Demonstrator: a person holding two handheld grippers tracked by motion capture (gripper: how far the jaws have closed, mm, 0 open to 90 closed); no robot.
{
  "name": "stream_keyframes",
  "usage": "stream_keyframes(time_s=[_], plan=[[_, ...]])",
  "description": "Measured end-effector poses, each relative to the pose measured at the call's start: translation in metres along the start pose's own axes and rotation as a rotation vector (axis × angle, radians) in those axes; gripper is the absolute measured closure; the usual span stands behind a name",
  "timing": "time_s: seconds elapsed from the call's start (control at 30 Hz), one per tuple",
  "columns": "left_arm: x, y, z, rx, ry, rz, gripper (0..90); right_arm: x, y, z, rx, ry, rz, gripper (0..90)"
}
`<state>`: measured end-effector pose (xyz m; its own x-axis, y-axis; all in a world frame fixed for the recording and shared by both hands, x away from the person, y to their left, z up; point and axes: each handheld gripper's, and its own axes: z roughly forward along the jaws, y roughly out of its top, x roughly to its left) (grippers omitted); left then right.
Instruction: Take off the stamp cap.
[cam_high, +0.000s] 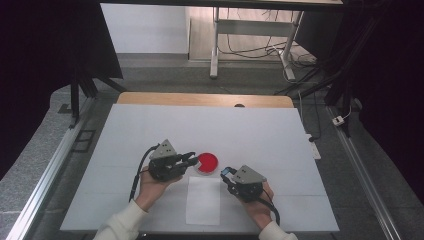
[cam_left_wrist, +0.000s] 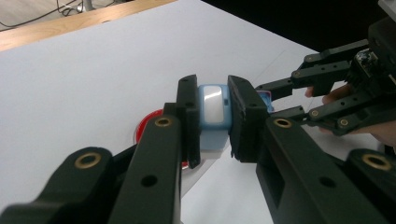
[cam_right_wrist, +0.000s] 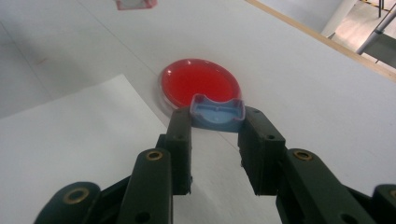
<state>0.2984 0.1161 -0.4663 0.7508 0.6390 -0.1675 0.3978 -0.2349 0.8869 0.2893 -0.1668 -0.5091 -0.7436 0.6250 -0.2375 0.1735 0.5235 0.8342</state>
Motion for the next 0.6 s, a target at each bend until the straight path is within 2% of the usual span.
stream_keyframes(time_s=[0.33,0.47,0.6], plan=[[0.002,0.000,0.000,0.000,0.000,0.002,75.1,-0.017,-0.014,-0.016,0.001,-0.017,0.025,65.4],[0.002,0.000,0.000,-0.002,0.004,0.003,75.1,-0.023,-0.021,-0.025,0.007,-0.036,0.028,65.4],[0.002,0.000,-0.001,-0.005,0.005,0.003,75.1,-0.032,-0.029,-0.037,0.006,-0.060,0.053,65.4]])
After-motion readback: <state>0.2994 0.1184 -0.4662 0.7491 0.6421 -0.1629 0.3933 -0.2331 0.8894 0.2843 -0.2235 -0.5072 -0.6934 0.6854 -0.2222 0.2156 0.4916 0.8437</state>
